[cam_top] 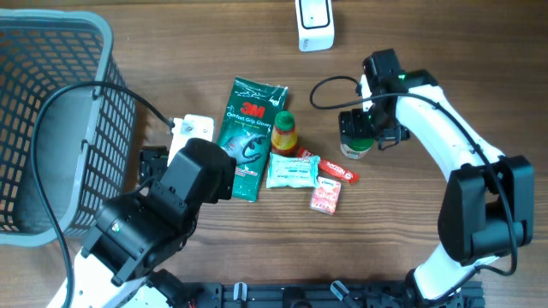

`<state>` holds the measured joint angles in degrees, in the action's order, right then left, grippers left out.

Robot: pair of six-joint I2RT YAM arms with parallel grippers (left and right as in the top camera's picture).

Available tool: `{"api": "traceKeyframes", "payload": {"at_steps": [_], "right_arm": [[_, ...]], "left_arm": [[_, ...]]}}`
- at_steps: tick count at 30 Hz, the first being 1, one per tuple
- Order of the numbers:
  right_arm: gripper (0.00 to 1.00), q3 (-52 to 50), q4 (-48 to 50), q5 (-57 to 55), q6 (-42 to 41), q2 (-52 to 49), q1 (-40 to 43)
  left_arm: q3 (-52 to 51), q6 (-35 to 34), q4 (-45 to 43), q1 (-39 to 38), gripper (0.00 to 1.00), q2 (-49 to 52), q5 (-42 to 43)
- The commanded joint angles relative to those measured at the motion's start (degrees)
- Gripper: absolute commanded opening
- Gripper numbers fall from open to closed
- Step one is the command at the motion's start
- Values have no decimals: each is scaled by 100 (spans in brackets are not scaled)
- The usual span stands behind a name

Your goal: Scan the item barcode

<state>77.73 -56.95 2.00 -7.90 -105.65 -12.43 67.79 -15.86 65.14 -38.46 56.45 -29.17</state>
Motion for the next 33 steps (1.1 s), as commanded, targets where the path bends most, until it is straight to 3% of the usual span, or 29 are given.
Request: {"api": "traceKeyframes", "payload": {"at_steps": [1,4,9,12,14,16,24,33], "right_arm": [[100,780,-501,-168,-927,249,9],[100,1196,-756,280,-2306,354,13],[100,1093,-999,1145,-6238,385,7],[100,717,-999,927,-7921,385,7],[100,490,-992,837,-8616,385,7],[100,313,-896,837,-8992,385,9],[100,138,-162,155,-9162,361,7],[100,136,63,293,-8795,-55,2]], "left_arm": [[20,-111,-15,11,100,-2,22],[20,-114,-15,11,100,-2,22],[20,-111,-15,11,100,-2,22],[20,-111,-15,11,100,-2,22],[20,-114,-15,11,100,-2,22],[20,-111,-15,11,100,-2,22],[20,-114,-15,11,100,-2,22],[20,-111,-15,11,100,-2,22]]}}
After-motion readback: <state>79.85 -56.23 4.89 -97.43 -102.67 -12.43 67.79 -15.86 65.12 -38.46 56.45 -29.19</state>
